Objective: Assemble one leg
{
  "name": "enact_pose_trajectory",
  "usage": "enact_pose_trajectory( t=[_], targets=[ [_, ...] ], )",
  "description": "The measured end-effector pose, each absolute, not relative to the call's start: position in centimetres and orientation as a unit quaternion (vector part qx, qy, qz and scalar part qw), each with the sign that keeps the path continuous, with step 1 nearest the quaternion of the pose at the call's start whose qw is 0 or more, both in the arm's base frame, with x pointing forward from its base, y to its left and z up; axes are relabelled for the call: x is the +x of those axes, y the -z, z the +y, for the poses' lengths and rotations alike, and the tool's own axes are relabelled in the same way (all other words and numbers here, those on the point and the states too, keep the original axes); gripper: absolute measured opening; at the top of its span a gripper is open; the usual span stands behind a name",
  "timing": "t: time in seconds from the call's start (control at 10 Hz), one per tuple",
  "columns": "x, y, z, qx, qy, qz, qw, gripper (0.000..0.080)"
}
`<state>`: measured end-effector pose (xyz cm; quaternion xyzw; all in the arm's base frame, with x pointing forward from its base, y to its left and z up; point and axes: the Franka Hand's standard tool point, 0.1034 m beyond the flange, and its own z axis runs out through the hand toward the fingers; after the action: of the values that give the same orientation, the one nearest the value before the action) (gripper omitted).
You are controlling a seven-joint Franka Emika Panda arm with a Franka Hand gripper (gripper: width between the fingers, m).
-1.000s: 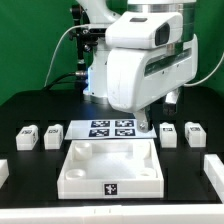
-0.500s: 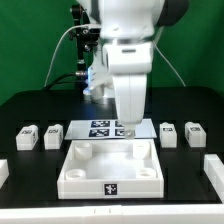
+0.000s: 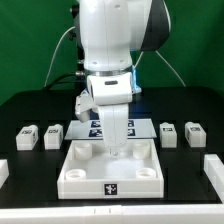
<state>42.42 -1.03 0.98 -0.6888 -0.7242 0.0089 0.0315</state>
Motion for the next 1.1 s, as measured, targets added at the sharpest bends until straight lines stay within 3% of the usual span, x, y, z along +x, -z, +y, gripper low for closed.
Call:
enact_pose_trajectory(
  t=[0.3, 0.6, 0.7, 0.8, 1.1],
  targets=[
    [42.59, -0.96, -1.04, -0.700, -0.009, -0.714, 0.031, 0.0650],
    [42.59, -0.95, -1.08, -0.700, -0.009, -0.713, 0.031, 0.0237],
    [42.59, -0.95, -1.09, -0.700, -0.009, -0.713, 0.031, 0.0237],
    [42.59, -0.96, -1.11, -0.701, -0.009, -0.713, 0.031, 0.0073],
    [42.76, -1.05, -1.16, -0.701, -0.007, -0.712, 0.028, 0.0059]
  ],
)
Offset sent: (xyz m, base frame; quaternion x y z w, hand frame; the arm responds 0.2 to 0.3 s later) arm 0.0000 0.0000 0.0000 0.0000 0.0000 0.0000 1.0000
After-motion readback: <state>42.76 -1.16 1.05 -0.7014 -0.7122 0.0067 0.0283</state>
